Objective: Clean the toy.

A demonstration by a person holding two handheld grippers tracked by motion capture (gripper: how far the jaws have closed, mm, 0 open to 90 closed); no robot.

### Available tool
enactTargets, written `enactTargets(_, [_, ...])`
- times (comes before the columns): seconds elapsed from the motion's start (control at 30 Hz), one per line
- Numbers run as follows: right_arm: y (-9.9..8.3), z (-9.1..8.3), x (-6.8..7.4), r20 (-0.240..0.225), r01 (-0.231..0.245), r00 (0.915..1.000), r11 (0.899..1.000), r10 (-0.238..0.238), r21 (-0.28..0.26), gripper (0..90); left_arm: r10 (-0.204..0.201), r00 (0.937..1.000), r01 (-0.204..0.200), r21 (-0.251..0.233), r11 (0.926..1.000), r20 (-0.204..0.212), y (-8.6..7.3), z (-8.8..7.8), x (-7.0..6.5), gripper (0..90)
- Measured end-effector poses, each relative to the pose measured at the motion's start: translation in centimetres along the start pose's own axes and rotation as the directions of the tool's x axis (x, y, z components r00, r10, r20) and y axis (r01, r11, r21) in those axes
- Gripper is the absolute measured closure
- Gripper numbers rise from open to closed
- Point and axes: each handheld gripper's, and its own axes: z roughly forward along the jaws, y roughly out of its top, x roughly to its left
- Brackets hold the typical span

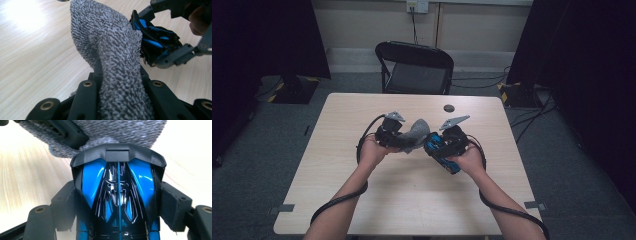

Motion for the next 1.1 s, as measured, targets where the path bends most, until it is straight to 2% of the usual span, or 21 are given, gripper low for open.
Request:
enactTargets(0.57, [0.0,-0.3,-0.7,0.023,-0.019,0.9995,1.000,0.019,0.005,26.0,0.023,0.9993,-0.023,-0.007,0.9997,0.029,-1.0,-1.0,-1.0,71.6])
enactTargets(0.8, [-0.1,-0.6,-1.0,0.032,-0.031,0.9990,0.999,0.032,-0.006,26.0,0.036,0.9985,-0.038,0.030,0.9988,0.041,-1.8,-1.1,-1.1,71.6])
enactTargets(0.9, [0.0,-0.9,-1.1,0.035,-0.033,0.9988,0.999,0.033,-0.010,26.0,0.026,0.9992,-0.027,0.028,0.9992,0.030,-2.3,-1.1,-0.8,71.6])
enactTargets(1.0, [0.1,-1.0,-1.1,0.033,-0.029,0.9990,0.999,0.030,-0.014,26.0,0.007,0.9998,-0.007,0.003,1.0000,-0.019,-2.5,-1.4,-0.1,71.4])
enactTargets(1.1, [0.2,-1.1,-1.0,0.034,-0.027,0.9990,1.000,0.027,-0.014,26.0,-0.007,0.9991,0.007,-0.014,0.9999,-0.042,-2.3,-1.5,0.3,71.4])
